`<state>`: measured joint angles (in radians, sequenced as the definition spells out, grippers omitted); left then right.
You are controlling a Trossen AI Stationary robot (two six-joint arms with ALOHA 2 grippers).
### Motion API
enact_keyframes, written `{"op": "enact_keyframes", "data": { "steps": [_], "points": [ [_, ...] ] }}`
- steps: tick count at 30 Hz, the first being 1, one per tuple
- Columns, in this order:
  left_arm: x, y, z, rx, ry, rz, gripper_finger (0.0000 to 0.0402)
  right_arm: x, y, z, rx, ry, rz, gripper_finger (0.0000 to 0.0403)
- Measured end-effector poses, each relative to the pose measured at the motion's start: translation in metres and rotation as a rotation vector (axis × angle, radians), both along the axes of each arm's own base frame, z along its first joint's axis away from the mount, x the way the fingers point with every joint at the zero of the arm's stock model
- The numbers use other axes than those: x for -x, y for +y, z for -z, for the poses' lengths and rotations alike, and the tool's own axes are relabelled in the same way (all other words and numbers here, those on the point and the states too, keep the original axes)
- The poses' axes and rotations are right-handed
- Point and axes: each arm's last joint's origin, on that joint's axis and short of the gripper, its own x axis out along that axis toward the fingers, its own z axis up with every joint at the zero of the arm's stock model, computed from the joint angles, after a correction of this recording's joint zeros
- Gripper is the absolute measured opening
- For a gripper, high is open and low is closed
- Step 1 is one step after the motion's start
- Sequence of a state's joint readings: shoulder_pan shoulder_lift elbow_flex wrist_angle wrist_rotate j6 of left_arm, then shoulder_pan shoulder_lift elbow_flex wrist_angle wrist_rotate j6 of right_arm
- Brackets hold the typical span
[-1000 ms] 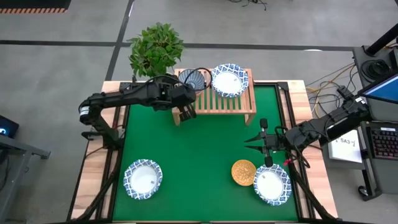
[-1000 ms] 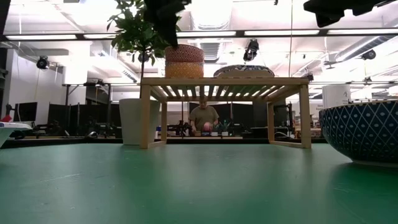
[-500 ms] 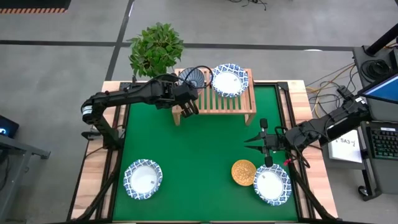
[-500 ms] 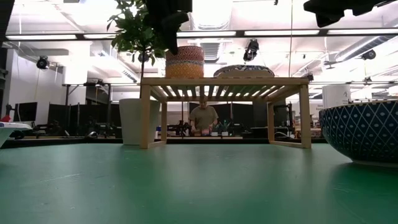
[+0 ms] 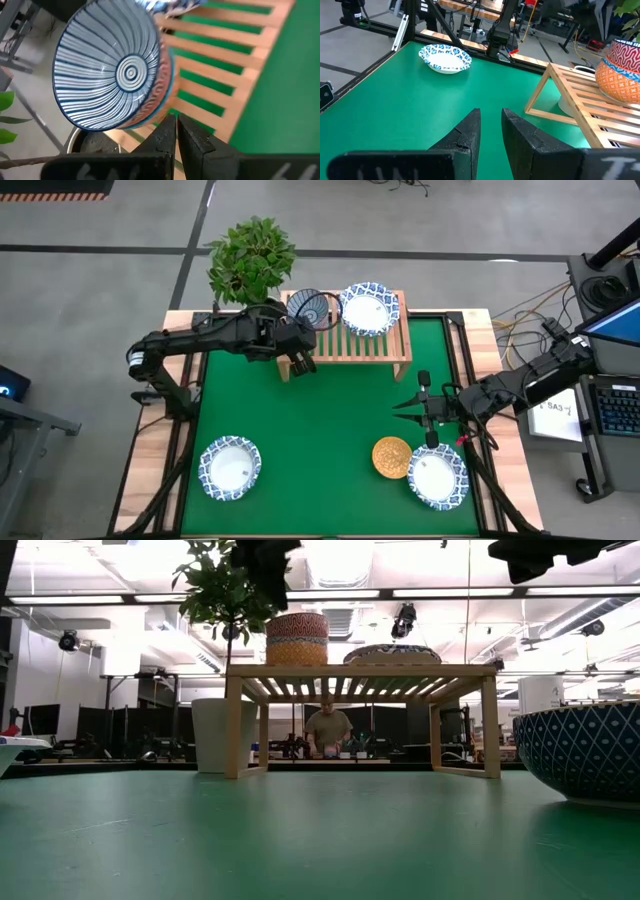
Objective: Place and stack bowls onto a shelf
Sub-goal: Stack the blue patterned bowl on top of the blue patterned bowl on the shelf
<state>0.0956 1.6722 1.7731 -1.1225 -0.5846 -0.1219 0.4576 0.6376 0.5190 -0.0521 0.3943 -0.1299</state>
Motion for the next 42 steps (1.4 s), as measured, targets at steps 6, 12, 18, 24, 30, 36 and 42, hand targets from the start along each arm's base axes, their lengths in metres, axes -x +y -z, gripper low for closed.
{"op": "enact_keyframes", "data": {
  "steps": [6,12,18,24,30,36,42],
  "points": [
    [-0.003,-0.036,-0.005,0.056,-0.030,0.122,0.0000,0.000,0.000,-0.001,-0.018,-0.004,0.004,0.0068],
    [0.000,-0.095,0.012,0.143,0.015,0.298,0.0000,0.000,0.000,-0.001,-0.063,-0.006,0.014,0.0068],
    [0.015,-0.152,0.038,0.187,0.058,0.379,0.0000,-0.001,0.000,-0.004,-0.121,-0.030,0.023,0.0068],
    [0.036,-0.190,0.057,0.285,0.079,0.322,0.0000,-0.007,0.003,-0.007,-0.153,-0.010,0.032,0.0068],
    [0.052,-0.212,0.072,0.593,0.089,0.096,0.0000,-0.022,0.011,-0.005,-0.129,0.053,0.037,0.0068],
    [0.062,-0.225,0.084,0.800,0.075,-0.208,0.0023,-0.034,0.017,-0.007,-0.085,0.136,0.044,0.0068],
    [0.072,-0.237,0.102,0.874,0.054,-0.419,0.0100,-0.037,0.019,-0.009,-0.061,0.184,0.043,0.0068]
  ]
}}
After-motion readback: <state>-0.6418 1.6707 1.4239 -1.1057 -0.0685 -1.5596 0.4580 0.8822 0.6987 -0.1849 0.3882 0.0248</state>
